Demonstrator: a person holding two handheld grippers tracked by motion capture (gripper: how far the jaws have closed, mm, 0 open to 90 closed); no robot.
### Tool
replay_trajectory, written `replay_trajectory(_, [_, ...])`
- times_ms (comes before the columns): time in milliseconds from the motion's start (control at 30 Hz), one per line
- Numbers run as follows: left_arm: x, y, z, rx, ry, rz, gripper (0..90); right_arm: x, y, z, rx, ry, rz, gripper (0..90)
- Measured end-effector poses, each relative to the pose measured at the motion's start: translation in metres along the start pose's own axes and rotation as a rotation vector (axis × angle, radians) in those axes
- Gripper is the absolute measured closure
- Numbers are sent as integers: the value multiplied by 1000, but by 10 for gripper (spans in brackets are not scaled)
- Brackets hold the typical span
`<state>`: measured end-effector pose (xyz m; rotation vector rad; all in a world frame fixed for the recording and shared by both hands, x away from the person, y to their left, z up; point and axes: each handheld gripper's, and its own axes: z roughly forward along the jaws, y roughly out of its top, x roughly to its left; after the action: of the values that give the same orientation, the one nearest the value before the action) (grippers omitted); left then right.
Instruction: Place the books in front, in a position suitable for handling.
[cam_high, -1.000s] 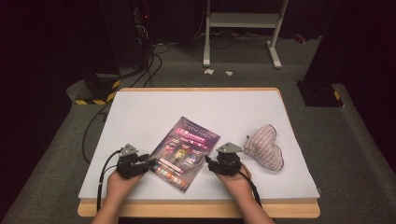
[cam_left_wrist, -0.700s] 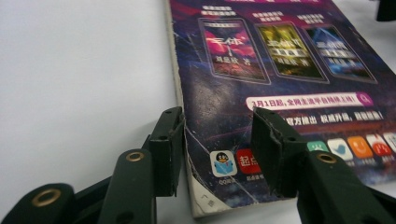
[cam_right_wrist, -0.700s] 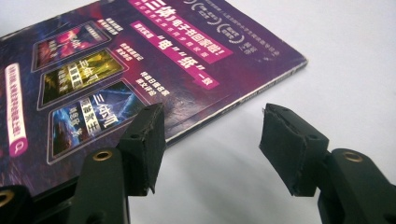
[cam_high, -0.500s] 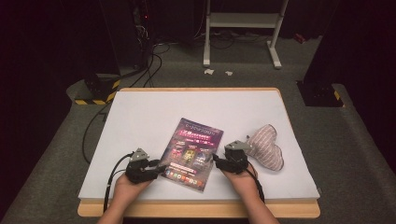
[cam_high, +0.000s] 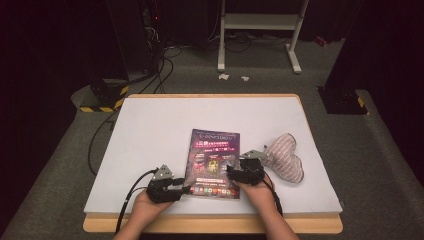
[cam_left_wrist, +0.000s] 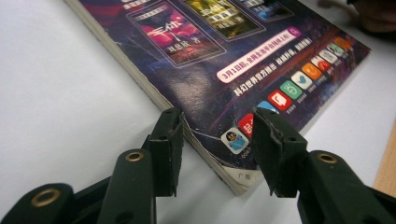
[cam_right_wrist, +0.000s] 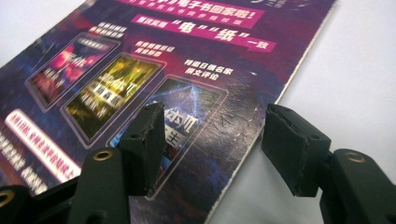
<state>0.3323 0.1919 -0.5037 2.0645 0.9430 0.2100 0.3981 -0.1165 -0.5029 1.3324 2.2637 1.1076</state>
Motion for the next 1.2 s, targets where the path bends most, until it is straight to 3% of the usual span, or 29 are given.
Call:
replay_trajectory(333, [-1,0,1,0,-19,9,568,-4,8,8,1,-17,10,419])
replay_trajectory(833, [9,-1,-2,-18,4,-22,593,7,1,4,-12,-22,-6,444])
replay_trajectory(933, [9,0,-3,-29,22,-13,585,7,2,3,-13,-16,-19,444])
replay_trajectory(1000, [11,0,-6,-49,54,13,566,10,3,-3,-39,-43,-62,435])
replay_trajectory(1067, [14,1,-12,-89,86,25,525,11,7,-15,-85,-77,-103,407])
replay_trajectory(1133, [17,2,-15,-117,121,35,486,6,12,-30,-123,-97,-111,404])
replay_trajectory(1200, [22,3,-17,-124,137,18,453,-2,15,-43,-152,-125,-108,383])
